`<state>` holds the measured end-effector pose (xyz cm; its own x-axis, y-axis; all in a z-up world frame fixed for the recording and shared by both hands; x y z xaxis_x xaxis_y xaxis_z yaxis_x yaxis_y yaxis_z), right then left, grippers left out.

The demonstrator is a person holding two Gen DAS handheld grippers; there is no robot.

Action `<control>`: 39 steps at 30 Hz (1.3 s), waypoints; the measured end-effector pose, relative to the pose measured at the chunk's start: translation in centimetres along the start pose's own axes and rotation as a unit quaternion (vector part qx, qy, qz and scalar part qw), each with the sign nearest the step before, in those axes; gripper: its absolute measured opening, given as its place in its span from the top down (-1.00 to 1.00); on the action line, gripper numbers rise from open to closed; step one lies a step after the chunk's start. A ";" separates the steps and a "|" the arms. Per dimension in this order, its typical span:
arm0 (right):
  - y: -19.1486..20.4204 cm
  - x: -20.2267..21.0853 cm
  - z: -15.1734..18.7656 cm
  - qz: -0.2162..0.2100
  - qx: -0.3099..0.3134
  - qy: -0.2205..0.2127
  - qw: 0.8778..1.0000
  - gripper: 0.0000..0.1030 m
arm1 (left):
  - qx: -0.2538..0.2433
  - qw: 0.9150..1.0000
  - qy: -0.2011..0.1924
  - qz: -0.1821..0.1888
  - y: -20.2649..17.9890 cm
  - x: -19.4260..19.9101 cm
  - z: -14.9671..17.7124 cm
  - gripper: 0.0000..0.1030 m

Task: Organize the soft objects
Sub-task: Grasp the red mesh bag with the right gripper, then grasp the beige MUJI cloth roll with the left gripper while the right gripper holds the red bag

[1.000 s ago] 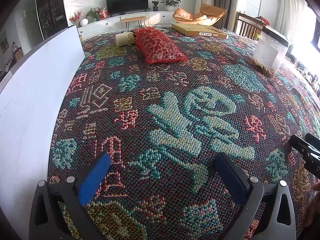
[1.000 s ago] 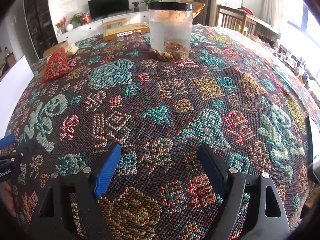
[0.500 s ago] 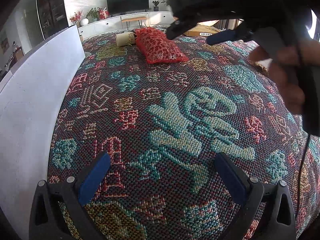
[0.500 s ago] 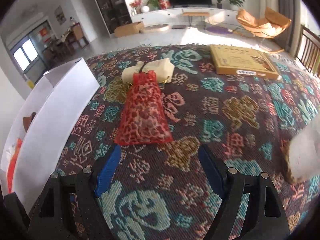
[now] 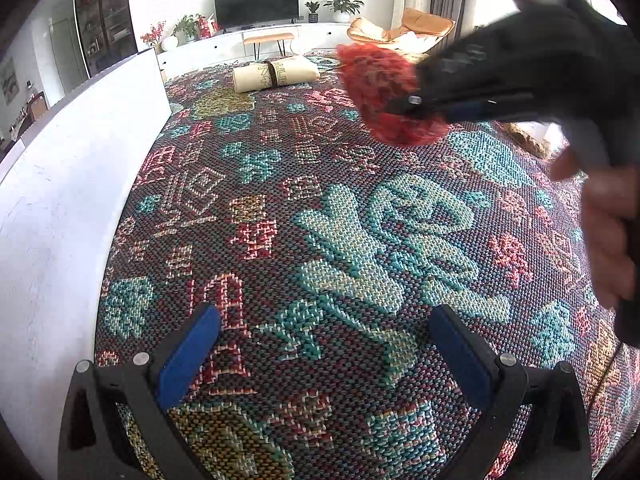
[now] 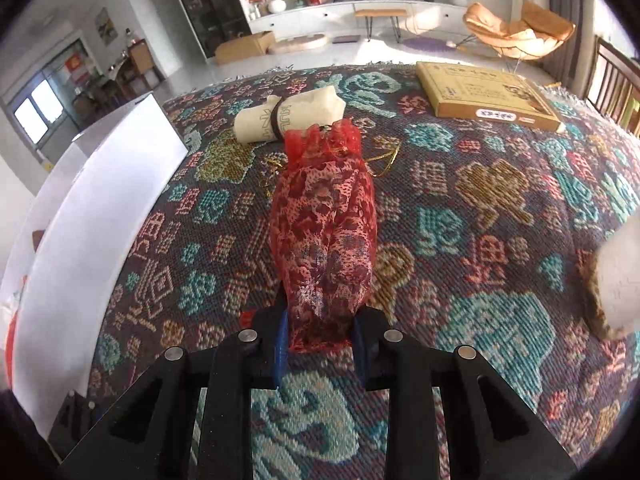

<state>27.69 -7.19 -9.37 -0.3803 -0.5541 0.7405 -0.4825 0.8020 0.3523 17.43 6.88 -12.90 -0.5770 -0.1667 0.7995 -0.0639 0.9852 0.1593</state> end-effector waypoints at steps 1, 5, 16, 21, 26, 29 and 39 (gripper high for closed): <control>-0.2 1.7 1.4 0.007 -0.002 -0.007 1.000 0.46 | 0.000 1.000 0.000 0.000 0.0 0.0 0.0 -1.00; -3.1 8.9 7.2 0.027 -0.061 -0.055 0.996 0.46 | -0.001 1.000 0.000 -0.002 -0.1 0.0 0.0 -1.00; -19.9 18.0 8.7 0.200 -0.163 -0.130 0.957 0.43 | -0.003 1.000 0.001 -0.003 -0.1 0.0 0.0 -1.00; -24.1 15.8 8.2 0.212 -0.176 -0.107 0.955 -0.22 | -0.003 1.000 0.001 -0.003 -0.2 0.0 0.0 -1.00; -23.8 15.2 8.6 0.226 -0.153 -0.097 0.957 -0.44 | -0.003 1.000 0.001 -0.004 -0.2 0.0 -0.1 -1.00; -23.6 15.0 8.5 0.229 -0.151 -0.093 0.957 -0.45 | -0.004 1.000 0.001 -0.006 -0.2 0.0 0.0 -1.00; -23.8 14.7 8.6 0.226 -0.153 -0.095 0.957 -0.47 | 0.010 0.996 0.086 0.014 -0.7 -0.5 -3.3 -0.99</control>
Point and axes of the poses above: each gripper's, at about its wrist camera, not at the fingertips, and x roughly against the way its jaws point, y to its left, z to its underside, the point moved 3 cm from there along -x, roughly the way its jaws point, and after that the axes turned 13 degrees about -z, right-handed, at the moved point
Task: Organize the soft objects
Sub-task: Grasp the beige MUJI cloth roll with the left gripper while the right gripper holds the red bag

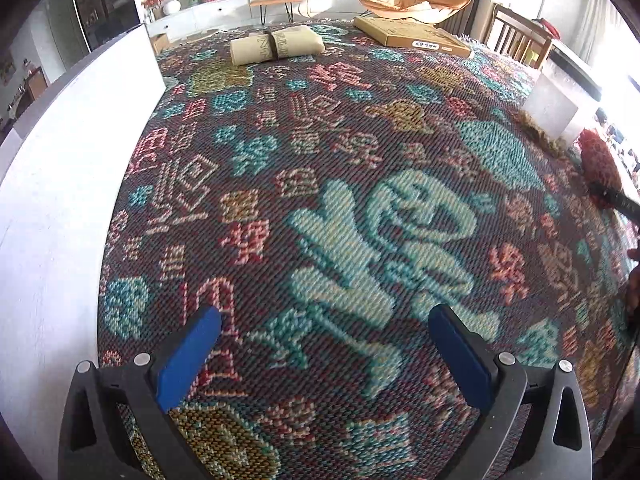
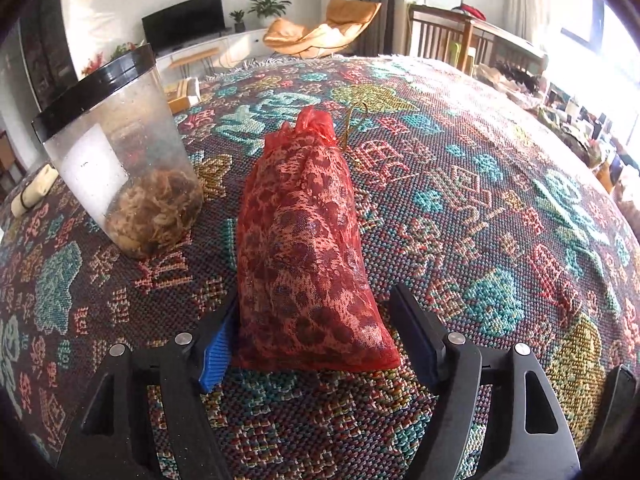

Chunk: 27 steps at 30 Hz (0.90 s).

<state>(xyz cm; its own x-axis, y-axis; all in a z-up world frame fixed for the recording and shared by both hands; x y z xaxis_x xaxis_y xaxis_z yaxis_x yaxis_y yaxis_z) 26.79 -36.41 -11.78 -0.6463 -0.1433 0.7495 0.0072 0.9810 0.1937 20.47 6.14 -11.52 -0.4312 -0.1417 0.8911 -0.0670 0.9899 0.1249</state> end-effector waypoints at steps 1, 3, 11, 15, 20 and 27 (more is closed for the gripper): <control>0.0 0.0 0.0 0.000 0.000 0.000 1.000 -0.47 | 0.003 1.000 -0.009 0.012 -0.1 0.5 -1.4 -0.99; 0.0 0.0 0.0 0.000 0.000 0.000 1.000 -0.47 | -0.010 0.999 -0.043 0.005 -0.4 1.6 -5.0 -0.99; -0.3 -0.1 0.0 -0.006 -0.004 -0.003 1.000 -0.47 | -0.193 0.976 -0.078 -0.061 0.2 -5.0 -20.6 -1.00; -0.4 -0.1 0.0 -0.006 -0.004 -0.003 1.000 -0.47 | -0.222 0.970 -0.056 -0.082 1.1 -9.1 -24.3 -0.99; -0.3 -0.2 0.0 -0.003 -0.001 -0.002 1.000 -0.47 | -0.179 0.979 -0.050 -0.079 1.4 -13.0 -26.8 -1.00; -0.2 -0.1 0.0 -0.002 0.000 -0.001 1.000 -0.47 | -0.179 0.983 -0.015 -0.045 1.1 -13.8 -27.0 -0.62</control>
Point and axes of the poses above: each gripper's, at about its wrist camera, not at the fingertips, and x roughly against the way its jaws point, y to its left, z to its underside, the point moved 3 cm from there along -x, roughly the way its jaws point, and after that the axes turned 13 degrees about -z, right-handed, at the moved point
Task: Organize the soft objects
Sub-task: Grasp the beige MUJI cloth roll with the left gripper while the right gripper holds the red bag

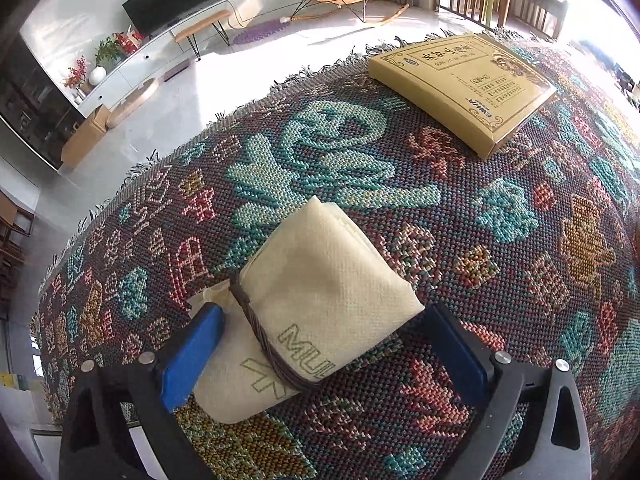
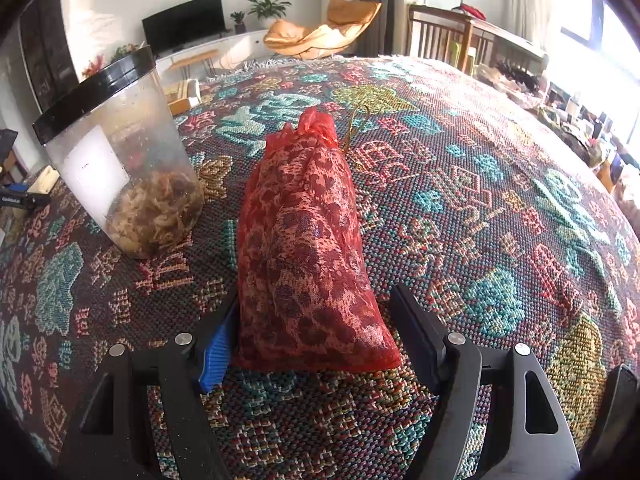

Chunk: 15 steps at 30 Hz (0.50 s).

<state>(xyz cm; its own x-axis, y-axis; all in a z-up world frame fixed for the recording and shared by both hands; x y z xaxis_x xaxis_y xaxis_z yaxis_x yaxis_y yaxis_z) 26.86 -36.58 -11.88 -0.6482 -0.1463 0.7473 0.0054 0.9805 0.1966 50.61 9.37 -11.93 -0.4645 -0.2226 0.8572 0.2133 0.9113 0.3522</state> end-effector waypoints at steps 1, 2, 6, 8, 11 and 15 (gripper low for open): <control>0.0 0.0 0.0 0.000 0.000 0.000 1.000 -0.47 | 0.000 1.000 -0.004 -0.004 -0.1 0.6 0.2 -0.52; 0.0 0.0 0.0 0.000 0.000 0.000 1.000 -0.47 | 0.002 1.000 -0.003 -0.017 -0.4 1.2 0.5 -0.21; 0.1 0.1 0.0 0.001 0.000 0.000 1.000 -0.47 | 0.061 0.997 0.005 0.039 -1.1 4.2 2.6 0.13; 0.1 0.0 0.0 0.001 0.000 0.000 1.000 -0.47 | 0.089 0.993 0.011 0.081 -2.1 5.9 3.7 0.16; 0.1 0.0 0.0 0.001 0.000 0.000 1.000 -0.47 | 0.134 0.983 0.030 0.121 -4.9 8.3 5.6 0.13; 0.1 0.1 0.0 0.000 0.000 0.000 1.000 -0.47 | 0.104 0.987 0.004 0.118 -11.2 11.3 7.2 -0.30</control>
Point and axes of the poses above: each gripper's, at about its wrist camera, not at the fingertips, and x roughly against the way its jaws point, y to its left, z to its underside, the point moved 3 cm from there along -x, roughly the way its jaws point, and after that the axes turned 13 degrees about -z, right-handed, at the moved point
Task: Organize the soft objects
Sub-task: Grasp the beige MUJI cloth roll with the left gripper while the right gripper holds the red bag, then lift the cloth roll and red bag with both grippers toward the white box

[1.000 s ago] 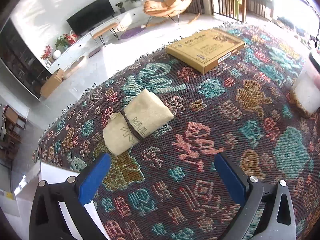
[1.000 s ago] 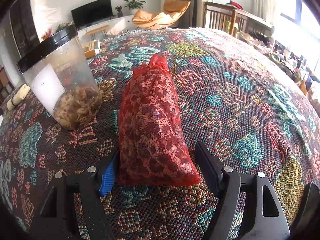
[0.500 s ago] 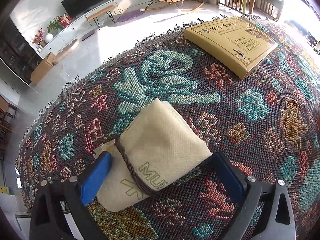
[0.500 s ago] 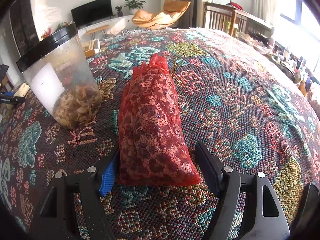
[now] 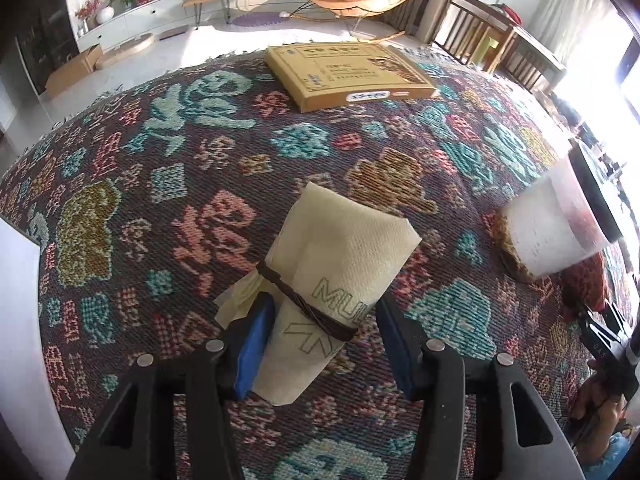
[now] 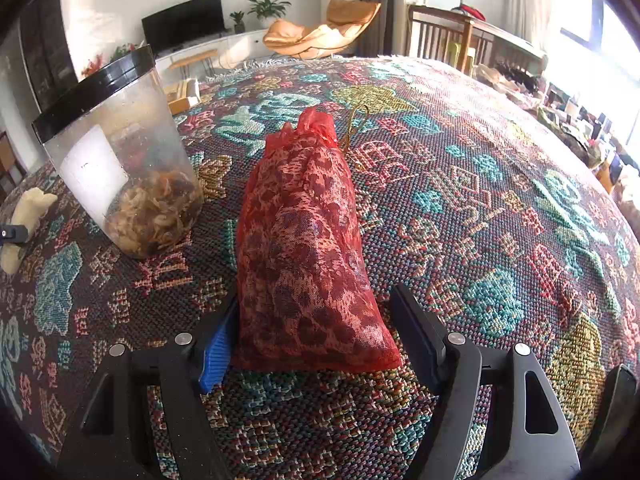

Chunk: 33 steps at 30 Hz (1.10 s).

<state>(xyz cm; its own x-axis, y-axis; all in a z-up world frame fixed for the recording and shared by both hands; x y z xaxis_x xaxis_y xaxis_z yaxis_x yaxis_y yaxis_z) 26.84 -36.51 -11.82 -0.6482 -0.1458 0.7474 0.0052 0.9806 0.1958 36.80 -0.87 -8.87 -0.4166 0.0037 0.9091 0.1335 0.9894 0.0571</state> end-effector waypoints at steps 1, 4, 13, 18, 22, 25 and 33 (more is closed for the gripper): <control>0.0 0.0 0.0 0.000 0.000 0.000 1.000 -0.47 | -0.018 1.000 -0.006 -0.001 -1.4 0.1 0.4 -0.47; 0.0 0.0 0.0 0.000 0.000 0.000 1.000 -0.47 | -0.057 0.997 -0.024 -0.037 -4.1 -0.3 0.8 -0.91; 0.0 0.0 0.0 0.000 0.000 0.000 1.000 -0.47 | -0.118 0.991 -0.044 -0.045 -3.3 0.7 0.8 -0.91; 0.0 0.0 0.0 0.000 0.000 0.000 1.000 -0.47 | -0.140 0.988 -0.051 -0.035 -2.6 1.5 1.2 -0.91; 0.0 0.0 0.0 0.000 0.000 0.000 1.000 -0.47 | -0.150 0.987 -0.053 -0.017 -2.2 2.1 1.4 -0.91; 0.0 0.0 0.0 0.000 0.000 0.000 1.000 -0.47 | -0.158 0.986 -0.051 -0.010 -1.9 2.2 1.5 -0.91; 0.1 -0.3 -0.1 -0.027 0.007 0.012 1.000 -0.65 | -0.174 0.983 -0.051 -0.006 -2.1 1.3 0.1 -0.91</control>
<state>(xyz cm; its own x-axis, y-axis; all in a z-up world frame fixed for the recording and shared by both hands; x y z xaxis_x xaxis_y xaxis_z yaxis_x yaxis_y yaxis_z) 27.05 -36.37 -11.96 -0.6280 -0.2019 0.7515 -0.0410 0.9730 0.2271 35.88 -2.92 -7.86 -0.5057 0.0243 0.8624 0.4198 0.8802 0.2214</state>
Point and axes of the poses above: each gripper's, at about its wrist camera, not at the fingertips, and x roughly against the way its jaws point, y to its left, z to its underside, the point moved 3 cm from there along -x, roughly the way its jaws point, and after that the axes turned 13 degrees about -z, right-handed, at the moved point
